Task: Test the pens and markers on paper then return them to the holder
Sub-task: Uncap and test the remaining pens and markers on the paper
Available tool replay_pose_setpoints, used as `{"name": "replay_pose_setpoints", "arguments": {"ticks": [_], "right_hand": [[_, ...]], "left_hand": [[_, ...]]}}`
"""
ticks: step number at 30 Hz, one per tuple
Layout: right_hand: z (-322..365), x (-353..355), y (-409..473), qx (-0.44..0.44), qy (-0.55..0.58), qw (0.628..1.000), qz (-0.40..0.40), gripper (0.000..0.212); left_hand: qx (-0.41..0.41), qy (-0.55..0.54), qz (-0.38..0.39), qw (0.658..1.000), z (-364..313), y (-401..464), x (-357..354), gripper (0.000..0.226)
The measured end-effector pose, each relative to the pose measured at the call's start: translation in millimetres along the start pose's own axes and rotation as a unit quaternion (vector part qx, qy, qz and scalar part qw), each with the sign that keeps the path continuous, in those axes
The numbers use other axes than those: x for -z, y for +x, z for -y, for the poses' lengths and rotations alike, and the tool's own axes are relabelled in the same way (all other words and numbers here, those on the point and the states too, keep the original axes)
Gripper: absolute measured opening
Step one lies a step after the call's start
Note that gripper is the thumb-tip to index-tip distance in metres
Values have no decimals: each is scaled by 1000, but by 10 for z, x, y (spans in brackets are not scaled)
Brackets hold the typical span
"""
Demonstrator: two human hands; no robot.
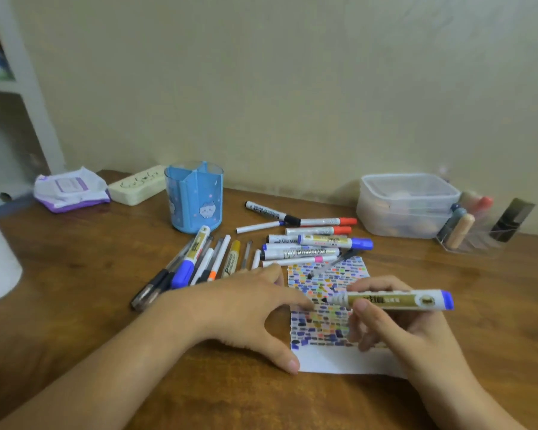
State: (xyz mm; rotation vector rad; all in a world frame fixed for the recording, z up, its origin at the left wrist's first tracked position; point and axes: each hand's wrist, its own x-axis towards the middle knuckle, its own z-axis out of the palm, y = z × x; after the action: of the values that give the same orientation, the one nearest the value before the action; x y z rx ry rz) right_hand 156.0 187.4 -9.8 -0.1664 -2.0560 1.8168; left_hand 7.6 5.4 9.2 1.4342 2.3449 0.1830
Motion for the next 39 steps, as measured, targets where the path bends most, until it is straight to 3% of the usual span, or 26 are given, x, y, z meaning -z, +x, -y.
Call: {"name": "replay_pose_setpoints", "arguments": {"ticks": [3, 6, 10, 15, 17, 20, 27, 30, 34, 39], "right_hand": [[60, 40, 30, -21, 31, 999, -31, 70], [67, 77, 36, -44, 69, 996, -43, 45], [112, 54, 11, -18, 84, 996, -30, 64], [109, 19, -5, 9, 50, 998, -22, 68], [113, 6, -20, 11, 39, 999, -24, 59], [119, -10, -18, -3, 24, 1000, -2, 19], [71, -53, -31, 1, -11, 999, 49, 15], [57, -31, -26, -5, 5, 999, 50, 20], [55, -29, -12, -14, 22, 998, 61, 50], [47, 45, 38, 17, 4, 1000, 13, 68]], "left_hand": [[0, -48, -20, 999, -17, -19, 45, 73], [10, -76, -85, 993, -65, -20, 59, 71], [-7, -76, -158, 985, -185, -17, 32, 58], [-31, -43, -196, 979, -266, -23, 0, 50], [-30, -41, -196, 979, -276, -26, 0, 47], [-31, -32, -194, 980, -306, -29, -9, 43], [-45, -11, -214, 976, -381, -13, -80, 42], [-45, -2, -239, 970, -359, 1, -88, 35], [-64, -18, -241, 968, -331, 7, -75, 31], [-44, 0, -244, 969, -265, 13, -53, 33]]}}
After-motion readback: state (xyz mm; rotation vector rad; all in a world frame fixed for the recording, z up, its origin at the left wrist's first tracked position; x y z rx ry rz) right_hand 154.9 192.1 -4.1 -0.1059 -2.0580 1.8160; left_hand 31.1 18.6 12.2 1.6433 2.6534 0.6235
